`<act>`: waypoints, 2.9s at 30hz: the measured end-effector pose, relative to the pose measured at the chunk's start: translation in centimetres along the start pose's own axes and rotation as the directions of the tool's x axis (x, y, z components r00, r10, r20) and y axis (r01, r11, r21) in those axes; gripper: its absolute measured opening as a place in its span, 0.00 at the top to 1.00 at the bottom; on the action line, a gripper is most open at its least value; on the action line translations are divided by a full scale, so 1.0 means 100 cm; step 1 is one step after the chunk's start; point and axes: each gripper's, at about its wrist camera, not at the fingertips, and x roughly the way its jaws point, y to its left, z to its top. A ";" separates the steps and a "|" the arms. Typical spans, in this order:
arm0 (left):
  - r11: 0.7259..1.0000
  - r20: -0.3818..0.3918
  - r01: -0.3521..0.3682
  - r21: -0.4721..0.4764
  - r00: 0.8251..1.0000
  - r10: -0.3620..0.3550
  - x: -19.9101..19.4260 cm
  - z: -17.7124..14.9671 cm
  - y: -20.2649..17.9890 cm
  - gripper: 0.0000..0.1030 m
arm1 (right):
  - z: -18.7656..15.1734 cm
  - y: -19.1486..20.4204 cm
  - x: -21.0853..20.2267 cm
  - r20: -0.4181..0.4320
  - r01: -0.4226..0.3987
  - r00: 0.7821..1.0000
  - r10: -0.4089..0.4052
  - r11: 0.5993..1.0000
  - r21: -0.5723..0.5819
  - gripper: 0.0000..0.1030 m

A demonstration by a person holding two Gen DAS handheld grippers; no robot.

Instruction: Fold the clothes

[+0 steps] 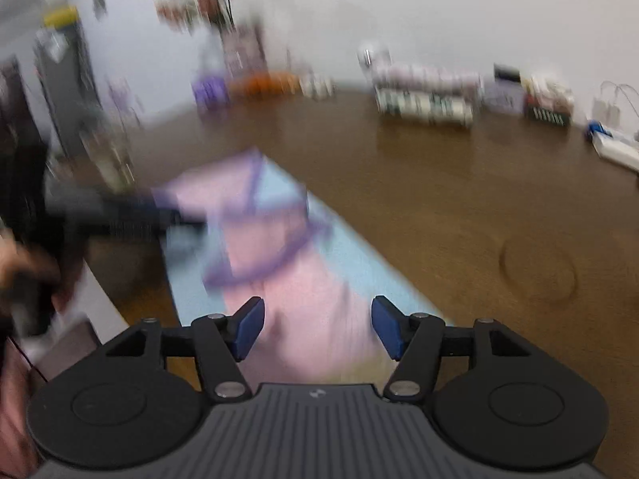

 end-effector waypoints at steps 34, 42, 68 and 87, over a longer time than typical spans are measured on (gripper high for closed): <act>0.972 -0.120 0.153 0.177 0.984 -0.133 0.199 0.137 -0.106 0.91 | 0.070 -0.141 0.116 -0.168 0.307 0.949 -0.267 0.903 0.300 0.98; 0.970 -0.046 0.180 0.161 0.984 -0.174 0.128 0.130 -0.075 0.57 | 0.078 -0.108 0.065 -0.003 0.245 0.968 -0.251 0.939 0.242 0.44; 0.909 -0.050 0.395 0.137 0.919 -0.391 -0.002 -0.008 -0.100 0.78 | -0.053 -0.017 -0.020 0.109 0.027 0.993 -0.034 0.998 0.064 0.53; 0.833 -0.081 0.424 0.355 0.902 -0.425 -0.027 -0.045 -0.089 0.52 | -0.086 -0.011 -0.052 0.149 -0.042 0.987 0.056 0.995 -0.095 0.47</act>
